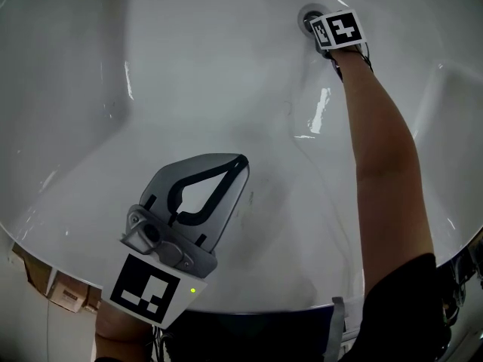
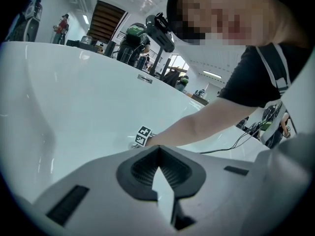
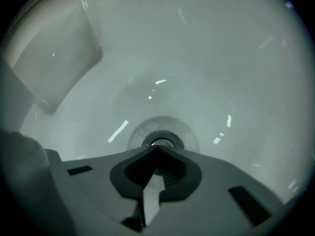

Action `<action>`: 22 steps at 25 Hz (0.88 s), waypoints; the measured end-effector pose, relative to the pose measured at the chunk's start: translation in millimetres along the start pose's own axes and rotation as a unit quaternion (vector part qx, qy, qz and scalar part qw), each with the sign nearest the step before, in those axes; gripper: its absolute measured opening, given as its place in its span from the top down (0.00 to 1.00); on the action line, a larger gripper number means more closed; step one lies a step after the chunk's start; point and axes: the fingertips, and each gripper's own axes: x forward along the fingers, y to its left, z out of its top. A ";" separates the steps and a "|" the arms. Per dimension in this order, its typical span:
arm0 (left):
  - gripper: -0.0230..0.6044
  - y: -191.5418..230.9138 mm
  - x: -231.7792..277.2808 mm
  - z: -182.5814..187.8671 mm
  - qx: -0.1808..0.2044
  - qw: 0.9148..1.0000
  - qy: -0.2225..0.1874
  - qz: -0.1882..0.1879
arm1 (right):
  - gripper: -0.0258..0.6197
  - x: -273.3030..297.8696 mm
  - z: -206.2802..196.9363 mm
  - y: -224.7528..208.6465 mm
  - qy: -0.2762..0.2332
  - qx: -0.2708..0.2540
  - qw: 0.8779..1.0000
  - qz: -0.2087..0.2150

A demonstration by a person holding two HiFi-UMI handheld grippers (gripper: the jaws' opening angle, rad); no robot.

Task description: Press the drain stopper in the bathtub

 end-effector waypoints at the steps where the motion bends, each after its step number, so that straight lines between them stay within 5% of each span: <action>1: 0.95 0.6 1.2 2.0 0.016 1.000 -0.003 0.000 | 0.94 -1.5 0.3 -1.0 -0.001 -0.001 1.000 -0.011; 3: 0.95 3.3 5.3 1.8 0.051 0.999 -0.006 0.004 | 0.94 -13.6 1.2 -6.4 -0.019 0.009 0.999 -0.042; 5: 0.95 10.7 7.6 -4.0 0.046 0.999 -0.006 0.023 | 0.94 -40.0 2.3 -9.8 -0.056 0.038 0.996 -0.057; 8: 0.95 25.6 -1.6 -9.0 -0.008 0.997 -0.012 0.071 | 0.94 -103.3 8.7 12.8 -0.121 0.039 0.991 -0.032; 10: 0.95 21.7 -14.2 -1.4 0.011 0.997 -0.013 0.079 | 0.94 -162.1 14.9 37.7 -0.175 0.037 0.984 0.002; 15: 0.95 -27.2 -49.2 48.1 0.015 0.997 -0.035 0.060 | 0.94 -323.7 -4.5 82.3 -0.290 0.104 0.949 0.062; 22: 0.95 -110.5 -97.1 132.5 0.048 0.996 -0.075 0.030 | 0.94 -514.7 -30.3 111.2 -0.402 0.164 0.898 0.069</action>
